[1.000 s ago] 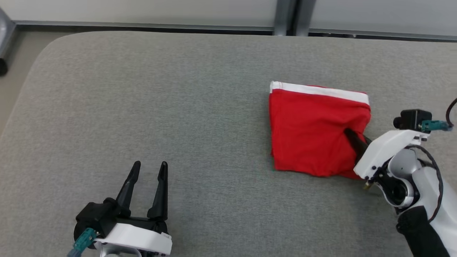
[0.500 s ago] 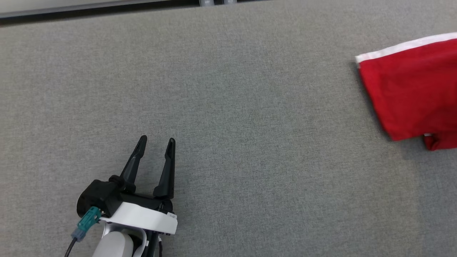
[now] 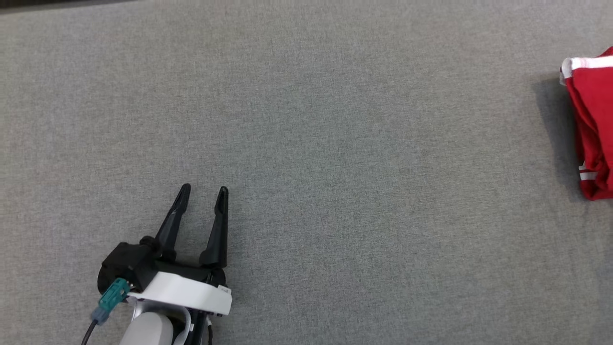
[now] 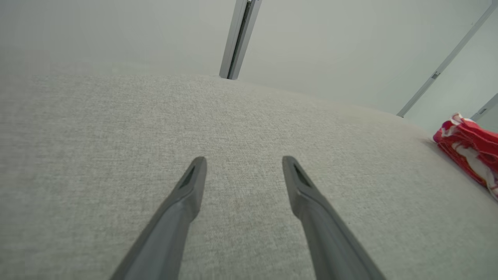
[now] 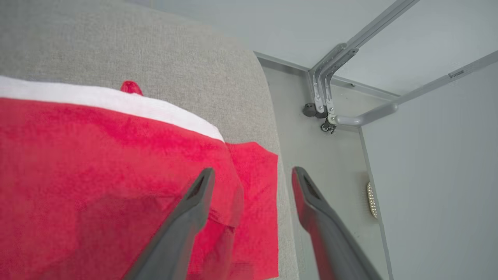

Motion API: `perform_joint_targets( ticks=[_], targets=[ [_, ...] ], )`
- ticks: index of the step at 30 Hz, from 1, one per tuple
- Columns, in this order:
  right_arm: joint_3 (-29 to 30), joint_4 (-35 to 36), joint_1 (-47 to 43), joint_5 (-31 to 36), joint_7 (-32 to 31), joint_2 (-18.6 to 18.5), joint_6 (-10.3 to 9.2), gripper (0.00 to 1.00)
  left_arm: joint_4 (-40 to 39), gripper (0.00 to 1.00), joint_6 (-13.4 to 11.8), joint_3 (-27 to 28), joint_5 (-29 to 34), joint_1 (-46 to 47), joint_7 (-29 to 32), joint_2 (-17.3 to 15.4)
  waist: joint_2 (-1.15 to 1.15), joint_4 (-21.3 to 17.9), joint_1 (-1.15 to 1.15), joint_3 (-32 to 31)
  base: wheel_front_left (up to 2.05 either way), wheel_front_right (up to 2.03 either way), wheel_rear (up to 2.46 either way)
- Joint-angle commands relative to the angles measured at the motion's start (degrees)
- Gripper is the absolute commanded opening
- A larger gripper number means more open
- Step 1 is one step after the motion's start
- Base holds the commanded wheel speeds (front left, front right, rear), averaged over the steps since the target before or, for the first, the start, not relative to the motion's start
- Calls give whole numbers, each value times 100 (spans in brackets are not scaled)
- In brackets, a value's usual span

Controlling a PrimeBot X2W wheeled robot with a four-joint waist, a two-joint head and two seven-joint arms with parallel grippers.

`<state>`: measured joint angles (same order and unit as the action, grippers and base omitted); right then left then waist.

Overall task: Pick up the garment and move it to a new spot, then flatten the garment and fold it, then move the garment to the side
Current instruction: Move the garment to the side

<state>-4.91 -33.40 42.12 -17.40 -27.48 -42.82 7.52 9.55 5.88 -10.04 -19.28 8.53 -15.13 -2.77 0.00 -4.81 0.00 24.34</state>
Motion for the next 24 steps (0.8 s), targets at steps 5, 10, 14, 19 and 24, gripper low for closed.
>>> perform_joint_targets(
  ticks=[5,10,14,19,24],
  targets=[
    [87,554,-382,200,731,132,-3,100,14,100,-86,147,-163,-268,-1,-26,0,65,0,-466,0,0,0],
    [435,1514,-1388,278,1684,869,-3,100,46,100,-168,305,-303,-759,-2,-27,0,284,0,-1367,0,0,0],
    [645,1873,-2376,473,2292,1534,-3,100,190,100,-268,500,-260,-1191,-3,-30,0,520,0,-2054,0,0,0],
    [874,2078,-3466,833,3164,2445,-3,100,288,100,-327,795,104,-1614,-3,-51,0,783,0,-2544,0,0,0],
    [1010,1883,-4221,987,4006,3400,-3,100,382,100,-195,1034,279,-1751,-3,-40,0,993,0,-2719,0,0,0]
  ],
)
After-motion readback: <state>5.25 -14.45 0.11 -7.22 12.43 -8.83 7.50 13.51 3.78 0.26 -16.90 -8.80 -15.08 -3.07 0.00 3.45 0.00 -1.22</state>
